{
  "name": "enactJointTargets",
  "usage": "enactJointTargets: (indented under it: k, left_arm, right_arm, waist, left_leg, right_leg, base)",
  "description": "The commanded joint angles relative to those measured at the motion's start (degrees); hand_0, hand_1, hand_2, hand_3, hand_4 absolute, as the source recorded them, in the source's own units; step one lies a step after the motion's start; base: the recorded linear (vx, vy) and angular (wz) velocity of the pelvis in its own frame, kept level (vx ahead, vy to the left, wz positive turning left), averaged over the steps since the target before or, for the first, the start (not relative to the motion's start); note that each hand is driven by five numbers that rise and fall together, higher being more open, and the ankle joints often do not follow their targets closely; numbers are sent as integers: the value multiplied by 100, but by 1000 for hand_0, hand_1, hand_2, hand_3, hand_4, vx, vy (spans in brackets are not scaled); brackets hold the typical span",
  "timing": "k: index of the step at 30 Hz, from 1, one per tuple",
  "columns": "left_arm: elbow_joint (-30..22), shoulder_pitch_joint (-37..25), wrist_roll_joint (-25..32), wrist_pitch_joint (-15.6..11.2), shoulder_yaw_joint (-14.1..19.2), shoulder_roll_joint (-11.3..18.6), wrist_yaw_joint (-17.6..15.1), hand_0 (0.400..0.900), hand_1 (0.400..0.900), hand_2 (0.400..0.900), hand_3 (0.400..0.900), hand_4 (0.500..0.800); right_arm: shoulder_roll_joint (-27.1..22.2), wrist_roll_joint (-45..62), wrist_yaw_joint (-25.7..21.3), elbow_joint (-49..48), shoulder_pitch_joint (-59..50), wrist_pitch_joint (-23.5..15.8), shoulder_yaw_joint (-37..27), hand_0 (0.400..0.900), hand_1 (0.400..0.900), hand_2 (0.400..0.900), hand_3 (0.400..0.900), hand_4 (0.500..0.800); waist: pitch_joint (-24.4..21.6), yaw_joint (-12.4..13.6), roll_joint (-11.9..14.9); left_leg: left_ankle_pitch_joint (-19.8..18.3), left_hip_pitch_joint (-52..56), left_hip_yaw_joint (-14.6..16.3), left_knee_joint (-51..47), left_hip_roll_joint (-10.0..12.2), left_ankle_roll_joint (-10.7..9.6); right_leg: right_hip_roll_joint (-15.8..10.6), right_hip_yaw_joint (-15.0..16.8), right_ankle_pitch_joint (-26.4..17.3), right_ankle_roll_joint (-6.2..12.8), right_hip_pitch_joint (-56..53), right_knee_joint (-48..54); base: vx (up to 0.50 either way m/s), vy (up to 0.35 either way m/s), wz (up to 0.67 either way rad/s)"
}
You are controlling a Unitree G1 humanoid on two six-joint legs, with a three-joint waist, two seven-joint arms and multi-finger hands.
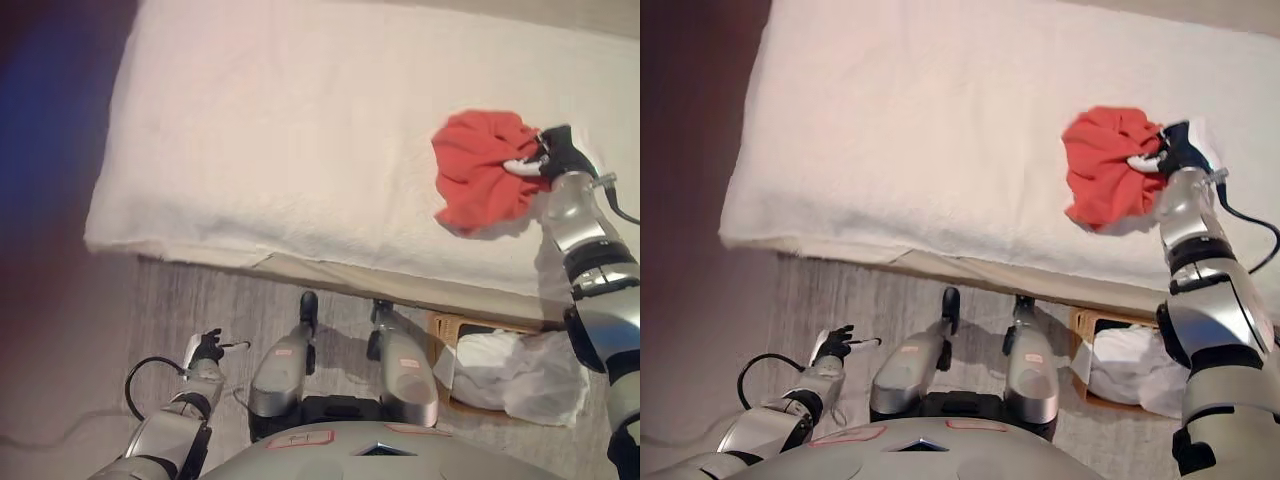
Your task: Put the clothes on the bed into the basket.
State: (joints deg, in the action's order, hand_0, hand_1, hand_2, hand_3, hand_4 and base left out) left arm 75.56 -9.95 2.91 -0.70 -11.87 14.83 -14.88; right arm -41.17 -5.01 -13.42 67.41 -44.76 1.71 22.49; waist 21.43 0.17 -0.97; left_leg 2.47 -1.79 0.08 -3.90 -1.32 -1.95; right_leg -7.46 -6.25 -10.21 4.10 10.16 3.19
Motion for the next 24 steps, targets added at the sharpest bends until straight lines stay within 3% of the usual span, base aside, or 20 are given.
enactJointTargets:
  k: [1, 14, 24]
  left_arm:
    - [294, 283, -172, 55, -115, 257, 17, 900, 900, 900, 900, 800]
    - [289, 124, -526, 57, -286, 351, 226, 900, 900, 900, 900, 800]
    - [177, 5, -602, 35, -458, 329, 249, 900, 900, 900, 900, 800]
  right_arm:
    - [-632, -128, -89, 23, 233, -70, -12, 400, 400, 400, 400, 500]
    - [-1381, -34, 0, 261, 1440, -12, -1156, 400, 400, 400, 400, 500]
    - [-1758, 15, 41, 377, 1750, 25, -1546, 400, 400, 400, 400, 500]
  waist:
    - [-644, -160, -31]
    - [-761, -737, -425]
    - [-739, -913, -646]
  left_leg:
    - [-210, -65, 236, 63, 37, -3]
    - [-281, 182, 643, -40, -84, 59]
    - [-331, 212, 707, 14, -154, 76]
  right_leg:
    - [-102, 382, 547, 409, 238, -854]
    - [-68, 851, 563, 488, 364, -977]
    - [-112, 972, 553, 507, 371, -995]
  base:
    - [16, 47, -36]
    - [2, 36, -21]
    - [5, 7, -7]
